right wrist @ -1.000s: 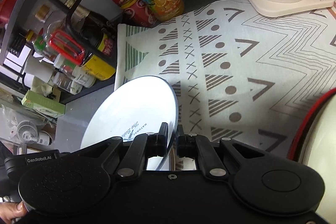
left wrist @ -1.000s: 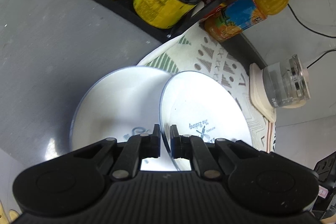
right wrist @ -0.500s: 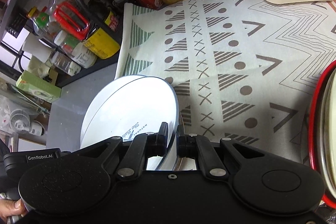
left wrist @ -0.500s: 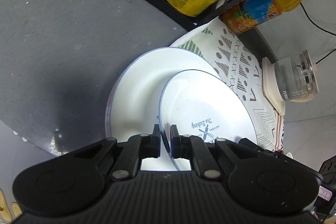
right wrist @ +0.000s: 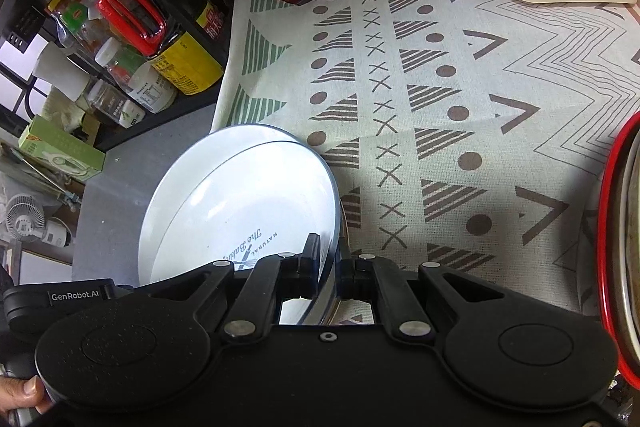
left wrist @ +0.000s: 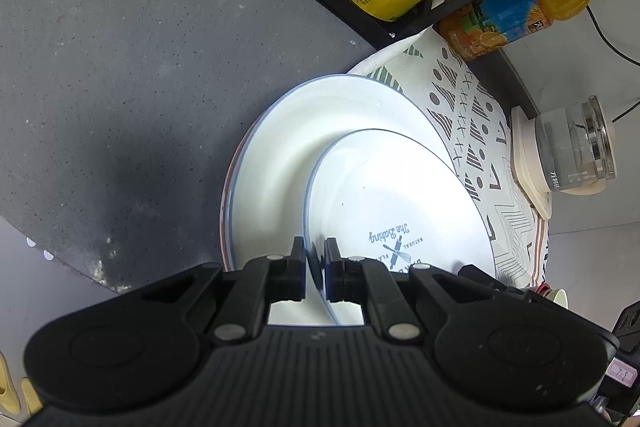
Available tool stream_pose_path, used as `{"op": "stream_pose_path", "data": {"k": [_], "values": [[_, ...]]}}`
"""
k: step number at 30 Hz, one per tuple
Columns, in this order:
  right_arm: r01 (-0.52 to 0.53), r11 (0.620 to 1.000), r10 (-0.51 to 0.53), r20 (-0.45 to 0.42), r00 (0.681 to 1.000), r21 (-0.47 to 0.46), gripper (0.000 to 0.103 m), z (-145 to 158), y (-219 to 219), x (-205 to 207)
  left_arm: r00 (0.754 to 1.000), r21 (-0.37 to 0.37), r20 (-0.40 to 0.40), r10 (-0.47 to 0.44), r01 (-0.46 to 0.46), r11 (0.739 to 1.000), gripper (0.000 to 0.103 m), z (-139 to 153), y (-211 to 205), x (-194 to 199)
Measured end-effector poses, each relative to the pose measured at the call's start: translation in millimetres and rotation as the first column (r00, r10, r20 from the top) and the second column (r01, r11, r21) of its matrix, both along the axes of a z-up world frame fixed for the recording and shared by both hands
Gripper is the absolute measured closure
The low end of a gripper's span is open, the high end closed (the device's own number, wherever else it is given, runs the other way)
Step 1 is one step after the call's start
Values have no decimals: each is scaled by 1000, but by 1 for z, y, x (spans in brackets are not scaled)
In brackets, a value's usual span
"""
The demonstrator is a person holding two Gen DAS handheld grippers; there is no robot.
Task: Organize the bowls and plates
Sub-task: 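Lower the 'BAKERY' plate onto the 'Sweet' plate and open the left tool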
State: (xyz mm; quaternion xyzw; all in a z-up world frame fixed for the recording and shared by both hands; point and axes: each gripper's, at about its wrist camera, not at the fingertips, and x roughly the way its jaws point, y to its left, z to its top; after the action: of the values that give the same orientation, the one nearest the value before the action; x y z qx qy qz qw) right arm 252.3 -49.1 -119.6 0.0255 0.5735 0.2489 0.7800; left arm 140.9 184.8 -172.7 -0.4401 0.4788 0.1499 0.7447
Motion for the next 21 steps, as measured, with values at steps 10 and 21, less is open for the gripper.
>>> {"op": "stream_pose_path", "data": {"k": [10, 21], "values": [[13, 999, -12, 16, 1000, -31, 95, -5, 2, 2, 1000, -16, -10, 12, -12, 1000, 95, -8, -4, -1], [19, 1000, -19, 16, 1000, -20, 94, -11, 5, -2, 999, 30, -46, 2, -1, 1000, 93, -7, -6, 0]]}}
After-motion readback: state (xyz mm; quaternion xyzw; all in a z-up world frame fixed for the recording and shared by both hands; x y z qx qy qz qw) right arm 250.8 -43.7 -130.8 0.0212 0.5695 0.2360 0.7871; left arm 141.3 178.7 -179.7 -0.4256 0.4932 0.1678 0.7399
